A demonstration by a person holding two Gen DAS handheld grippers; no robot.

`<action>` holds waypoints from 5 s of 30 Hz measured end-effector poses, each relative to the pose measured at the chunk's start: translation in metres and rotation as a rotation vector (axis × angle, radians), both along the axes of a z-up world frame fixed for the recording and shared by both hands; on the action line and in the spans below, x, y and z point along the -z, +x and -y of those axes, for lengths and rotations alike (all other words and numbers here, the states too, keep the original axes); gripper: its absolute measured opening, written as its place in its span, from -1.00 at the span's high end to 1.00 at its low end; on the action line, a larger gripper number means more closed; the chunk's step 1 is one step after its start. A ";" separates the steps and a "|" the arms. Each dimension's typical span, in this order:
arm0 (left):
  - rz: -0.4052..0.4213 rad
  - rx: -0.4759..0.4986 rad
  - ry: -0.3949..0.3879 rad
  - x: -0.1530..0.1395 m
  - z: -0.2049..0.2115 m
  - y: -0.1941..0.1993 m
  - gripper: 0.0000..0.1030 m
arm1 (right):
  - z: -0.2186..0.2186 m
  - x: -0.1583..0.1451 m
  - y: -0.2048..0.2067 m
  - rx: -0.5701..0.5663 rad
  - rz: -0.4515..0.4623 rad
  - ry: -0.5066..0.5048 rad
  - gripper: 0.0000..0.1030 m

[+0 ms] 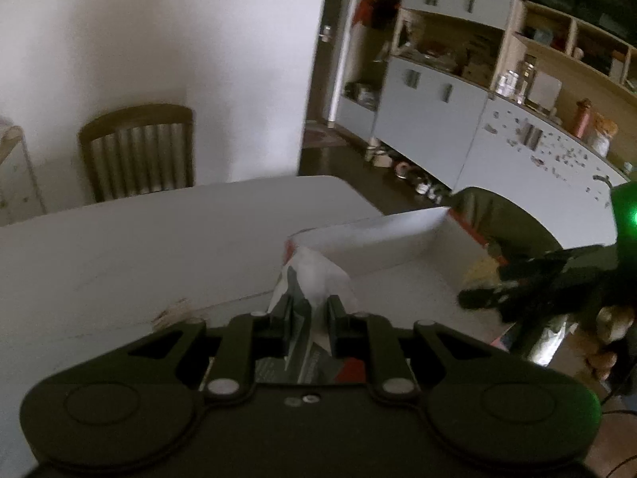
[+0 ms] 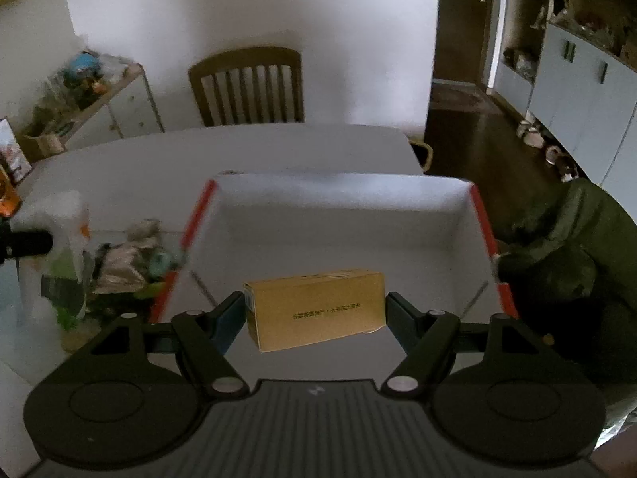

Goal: Organize objects
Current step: 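Carry the white bag with the left gripper while the right gripper carries the yellow box into the shoebox, then open both grippers to drop the bag and yellow box in the shoebox, then move both grippers back over the pile on the table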

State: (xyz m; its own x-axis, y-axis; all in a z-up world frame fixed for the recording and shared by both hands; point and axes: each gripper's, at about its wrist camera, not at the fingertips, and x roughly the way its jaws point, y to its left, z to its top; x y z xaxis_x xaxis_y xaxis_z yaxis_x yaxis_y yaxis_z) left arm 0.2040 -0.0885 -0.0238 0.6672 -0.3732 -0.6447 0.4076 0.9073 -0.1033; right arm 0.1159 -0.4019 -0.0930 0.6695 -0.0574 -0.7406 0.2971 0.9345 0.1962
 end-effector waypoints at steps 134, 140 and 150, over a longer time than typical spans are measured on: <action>-0.118 -0.152 0.043 0.075 -0.193 -0.029 -0.98 | -0.188 -0.021 0.022 -0.105 0.023 0.049 -0.67; -0.137 -0.143 0.091 0.098 -0.210 -0.027 -0.98 | -0.195 -0.004 0.037 -0.077 -0.020 0.034 -0.67; -0.161 -0.107 0.134 0.129 -0.219 -0.022 -0.90 | -0.204 0.018 0.064 -0.077 -0.095 0.030 -0.67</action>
